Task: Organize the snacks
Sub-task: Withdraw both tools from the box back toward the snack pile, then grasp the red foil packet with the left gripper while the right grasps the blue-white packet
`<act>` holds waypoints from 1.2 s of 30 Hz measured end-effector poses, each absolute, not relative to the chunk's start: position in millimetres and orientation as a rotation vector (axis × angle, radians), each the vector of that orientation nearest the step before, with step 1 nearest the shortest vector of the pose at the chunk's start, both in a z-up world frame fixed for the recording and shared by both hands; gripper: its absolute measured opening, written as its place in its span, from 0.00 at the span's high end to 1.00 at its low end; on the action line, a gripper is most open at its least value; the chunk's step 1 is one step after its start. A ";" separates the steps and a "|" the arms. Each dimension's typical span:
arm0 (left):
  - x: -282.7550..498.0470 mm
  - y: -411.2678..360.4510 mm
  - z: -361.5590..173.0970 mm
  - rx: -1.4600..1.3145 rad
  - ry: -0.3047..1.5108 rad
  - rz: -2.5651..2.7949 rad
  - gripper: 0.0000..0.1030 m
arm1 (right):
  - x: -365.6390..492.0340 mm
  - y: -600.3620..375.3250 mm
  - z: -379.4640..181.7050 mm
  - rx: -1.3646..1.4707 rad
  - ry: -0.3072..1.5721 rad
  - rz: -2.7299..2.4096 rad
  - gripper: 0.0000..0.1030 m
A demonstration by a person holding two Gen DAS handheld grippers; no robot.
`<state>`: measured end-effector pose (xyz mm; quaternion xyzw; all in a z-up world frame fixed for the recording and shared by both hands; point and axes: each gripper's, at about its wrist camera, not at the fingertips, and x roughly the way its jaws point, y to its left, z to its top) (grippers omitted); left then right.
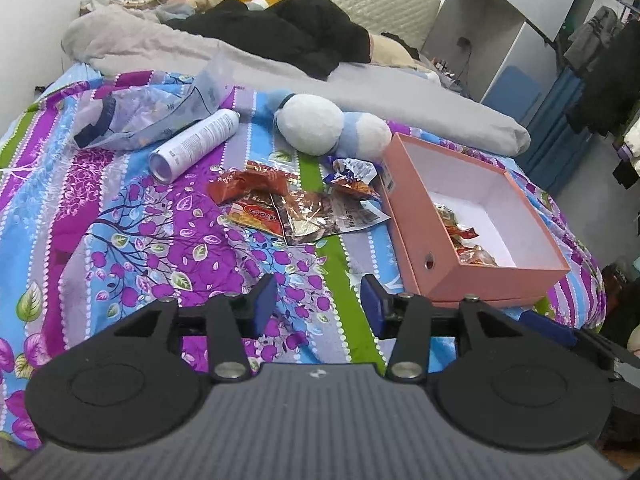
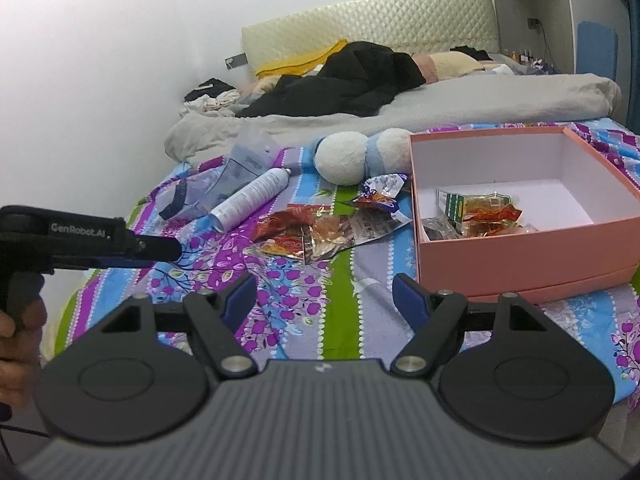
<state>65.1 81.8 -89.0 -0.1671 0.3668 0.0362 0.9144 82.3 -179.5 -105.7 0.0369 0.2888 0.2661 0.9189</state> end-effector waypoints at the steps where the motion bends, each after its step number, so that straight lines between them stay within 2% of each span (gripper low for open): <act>1: 70.5 83.1 -90.6 -0.343 0.759 0.076 0.48 | 85.0 -178.2 -106.4 0.075 0.597 0.547 0.26; 8: 107.3 98.6 -103.7 -0.357 0.788 0.100 0.47 | 111.3 -161.0 -114.8 0.052 0.622 0.570 0.26; 12: 127.7 111.9 -114.1 -0.371 0.799 0.122 0.40 | 129.3 -146.9 -116.7 0.030 0.634 0.593 0.26; 26: 211.6 167.1 -173.9 -0.422 0.880 0.174 0.39 | 207.2 -86.1 -150.2 -0.065 0.709 0.634 0.27; 30: 243.6 182.2 -194.2 -0.394 0.910 0.168 0.39 | 232.7 -72.4 -162.0 -0.115 0.711 0.601 0.28; 36: 303.8 187.4 -214.0 -0.184 0.942 0.089 0.39 | 275.6 -55.7 -174.4 -0.174 0.695 0.598 0.30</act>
